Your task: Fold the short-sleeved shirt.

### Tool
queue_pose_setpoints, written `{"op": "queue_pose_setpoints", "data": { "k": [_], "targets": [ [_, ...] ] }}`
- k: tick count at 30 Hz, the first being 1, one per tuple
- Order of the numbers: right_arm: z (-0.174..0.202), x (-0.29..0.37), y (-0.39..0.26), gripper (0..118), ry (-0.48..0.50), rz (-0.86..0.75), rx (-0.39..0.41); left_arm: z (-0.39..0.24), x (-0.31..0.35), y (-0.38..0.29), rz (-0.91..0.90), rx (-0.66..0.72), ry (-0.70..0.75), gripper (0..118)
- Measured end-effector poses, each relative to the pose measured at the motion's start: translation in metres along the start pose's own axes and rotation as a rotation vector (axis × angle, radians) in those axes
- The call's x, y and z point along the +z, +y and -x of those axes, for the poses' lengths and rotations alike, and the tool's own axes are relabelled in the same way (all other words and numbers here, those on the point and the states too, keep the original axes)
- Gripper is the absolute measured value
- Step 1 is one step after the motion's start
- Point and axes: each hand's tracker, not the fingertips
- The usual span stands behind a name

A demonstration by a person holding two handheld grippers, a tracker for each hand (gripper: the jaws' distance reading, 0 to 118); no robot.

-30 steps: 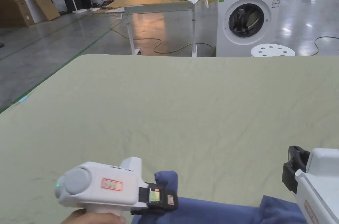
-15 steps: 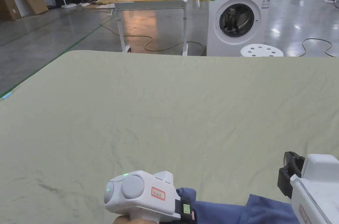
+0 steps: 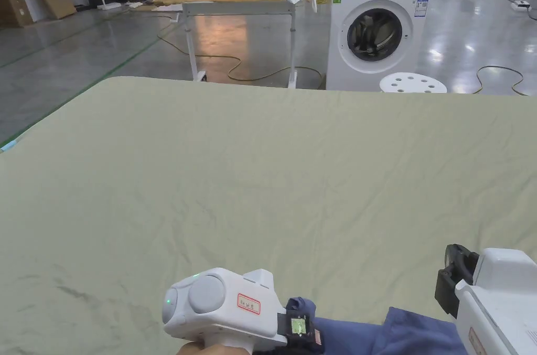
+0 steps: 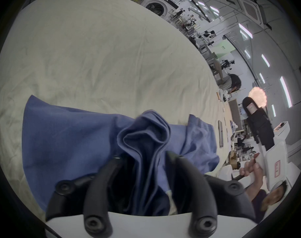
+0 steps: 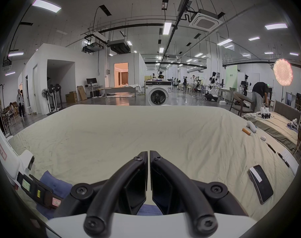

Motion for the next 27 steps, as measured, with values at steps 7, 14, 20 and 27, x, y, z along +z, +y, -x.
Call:
{"op": "queue_pose_setpoints", "data": {
  "k": [7,14,20,27],
  "targets": [
    [-0.009,0.006,-0.002,2,-0.005,0.011,-0.008,-0.015,0.033,0.001,-0.083,-0.079,-0.036,58],
    [-0.020,0.011,-0.008,2,-0.029,0.018,-0.013,-0.020,0.011,-0.012,-0.048,-0.202,0.145,15],
    [-0.025,0.009,-0.015,2,-0.042,0.040,-0.022,-0.028,-0.029,-0.031,0.039,-0.233,0.038,10],
    [-0.027,0.010,-0.019,2,-0.045,0.049,-0.022,-0.023,-0.044,-0.039,-0.020,-0.231,0.022,10]
  ]
}}
